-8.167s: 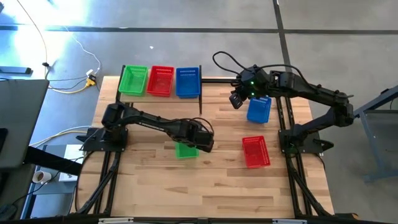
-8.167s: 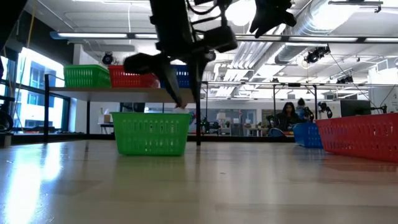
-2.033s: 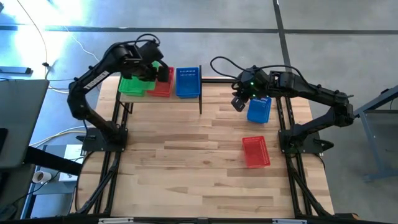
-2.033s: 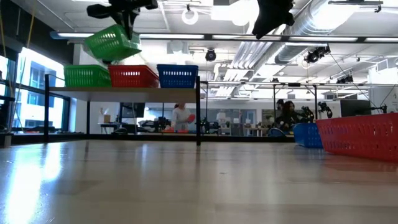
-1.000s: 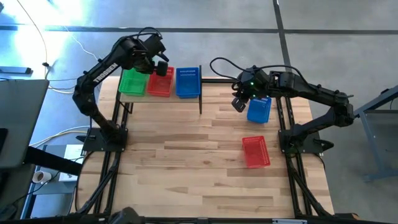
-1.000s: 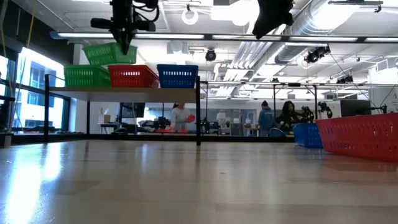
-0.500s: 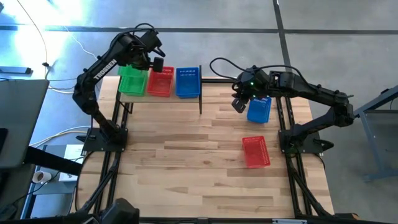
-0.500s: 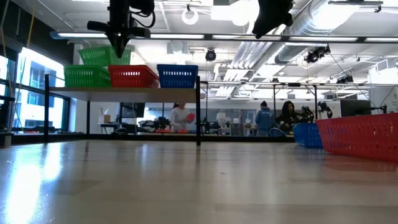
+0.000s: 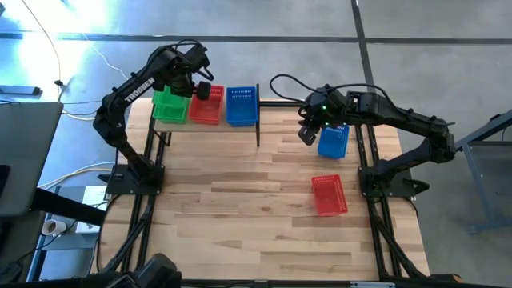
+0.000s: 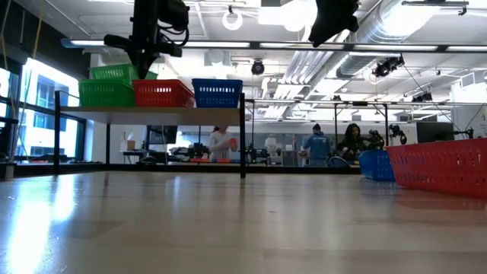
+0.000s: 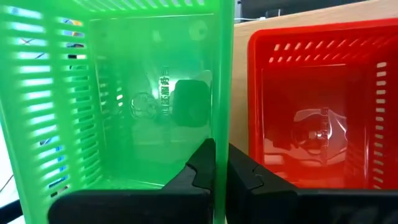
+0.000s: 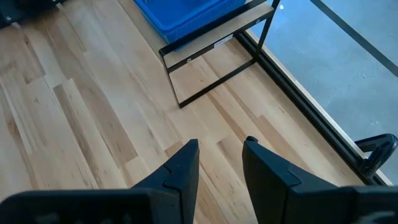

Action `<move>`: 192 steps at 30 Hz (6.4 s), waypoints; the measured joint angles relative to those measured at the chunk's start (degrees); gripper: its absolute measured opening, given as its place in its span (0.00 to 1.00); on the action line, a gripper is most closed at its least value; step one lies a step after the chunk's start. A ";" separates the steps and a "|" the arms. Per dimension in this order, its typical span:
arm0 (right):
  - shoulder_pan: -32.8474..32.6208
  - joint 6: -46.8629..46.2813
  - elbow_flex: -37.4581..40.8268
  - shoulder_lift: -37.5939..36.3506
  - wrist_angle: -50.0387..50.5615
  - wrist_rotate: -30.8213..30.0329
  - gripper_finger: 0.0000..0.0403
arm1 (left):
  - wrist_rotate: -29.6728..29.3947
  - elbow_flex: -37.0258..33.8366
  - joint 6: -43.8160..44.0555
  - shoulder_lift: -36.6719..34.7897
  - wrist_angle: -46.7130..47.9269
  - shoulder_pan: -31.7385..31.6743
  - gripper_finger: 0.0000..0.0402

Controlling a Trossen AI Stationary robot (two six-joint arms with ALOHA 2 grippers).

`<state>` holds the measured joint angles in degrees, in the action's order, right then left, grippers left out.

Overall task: Stack baskets on shelf by color
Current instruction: Stack the green basket on top of the red baskets on the shelf

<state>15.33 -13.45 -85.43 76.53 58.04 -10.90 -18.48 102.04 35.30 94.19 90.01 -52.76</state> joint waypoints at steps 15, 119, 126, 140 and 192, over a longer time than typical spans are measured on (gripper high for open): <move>0.00 0.00 0.00 0.00 0.00 -0.07 0.27 | 3.80 0.00 -1.47 -0.39 0.01 0.25 0.25; 0.04 -3.46 0.00 0.02 -16.55 0.17 0.27 | -12.22 12.13 -49.88 8.13 0.00 -1.72 0.22; 0.04 -3.07 0.00 0.02 -16.53 0.20 0.27 | -13.32 12.13 -50.82 9.50 -0.01 -1.72 0.22; 0.04 -3.02 0.00 0.02 -16.52 0.35 0.27 | -14.17 12.15 -56.09 9.49 0.25 -1.72 0.03; 0.02 -1.16 0.00 0.02 -12.94 0.39 0.27 | -8.37 12.17 -69.78 1.24 -0.02 -0.43 0.00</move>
<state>15.35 -14.61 -85.42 76.55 45.11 -10.50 -26.85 114.21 -34.49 95.43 89.99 -53.19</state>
